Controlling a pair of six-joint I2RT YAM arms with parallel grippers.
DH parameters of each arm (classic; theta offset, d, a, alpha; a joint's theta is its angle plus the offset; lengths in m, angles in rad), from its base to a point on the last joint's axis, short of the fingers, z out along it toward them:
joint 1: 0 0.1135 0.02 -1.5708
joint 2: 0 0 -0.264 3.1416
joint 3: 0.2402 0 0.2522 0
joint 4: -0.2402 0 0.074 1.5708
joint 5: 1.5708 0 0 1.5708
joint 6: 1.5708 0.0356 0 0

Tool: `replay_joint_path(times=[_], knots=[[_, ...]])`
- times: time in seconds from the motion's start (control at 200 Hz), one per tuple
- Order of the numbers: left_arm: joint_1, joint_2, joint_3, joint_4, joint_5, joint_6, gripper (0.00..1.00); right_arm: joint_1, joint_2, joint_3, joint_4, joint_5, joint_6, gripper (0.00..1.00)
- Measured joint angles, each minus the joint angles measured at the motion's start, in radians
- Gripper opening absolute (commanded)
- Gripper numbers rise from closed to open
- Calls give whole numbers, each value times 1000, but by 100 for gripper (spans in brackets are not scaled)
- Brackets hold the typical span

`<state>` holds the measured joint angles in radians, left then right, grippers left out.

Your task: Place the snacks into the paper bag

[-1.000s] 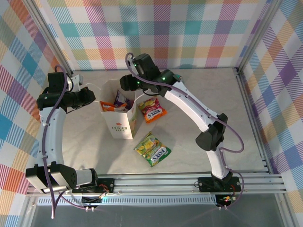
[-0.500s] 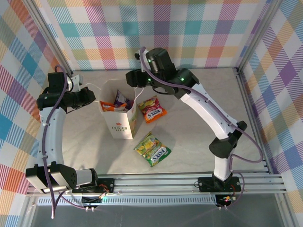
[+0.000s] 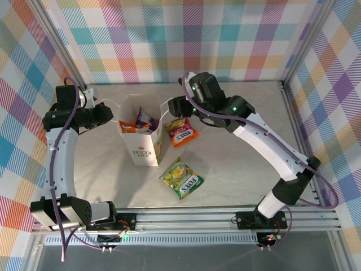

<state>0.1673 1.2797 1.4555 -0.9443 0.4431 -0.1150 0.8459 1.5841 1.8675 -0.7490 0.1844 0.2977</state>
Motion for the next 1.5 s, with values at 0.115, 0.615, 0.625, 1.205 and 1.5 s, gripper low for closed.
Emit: replay_joint_path(times=[0.115, 0.615, 0.625, 1.205, 1.5], knots=[[0, 0, 0, 0, -3, 0, 11, 0, -46, -63, -1, 32, 1, 58], [0, 0, 0, 0, -3, 0, 12, -84, -170, -284, 0, 27, 69, 60], [0, 0, 0, 0, -3, 0, 12, -86, -172, -288, 0, 27, 68, 60], [0, 0, 0, -12, -10, -4, 13, -224, -199, -566, 40, -41, 95, 60], [0, 0, 2, -24, -10, -4, 13, -273, -203, -640, 78, -86, 132, 62]])
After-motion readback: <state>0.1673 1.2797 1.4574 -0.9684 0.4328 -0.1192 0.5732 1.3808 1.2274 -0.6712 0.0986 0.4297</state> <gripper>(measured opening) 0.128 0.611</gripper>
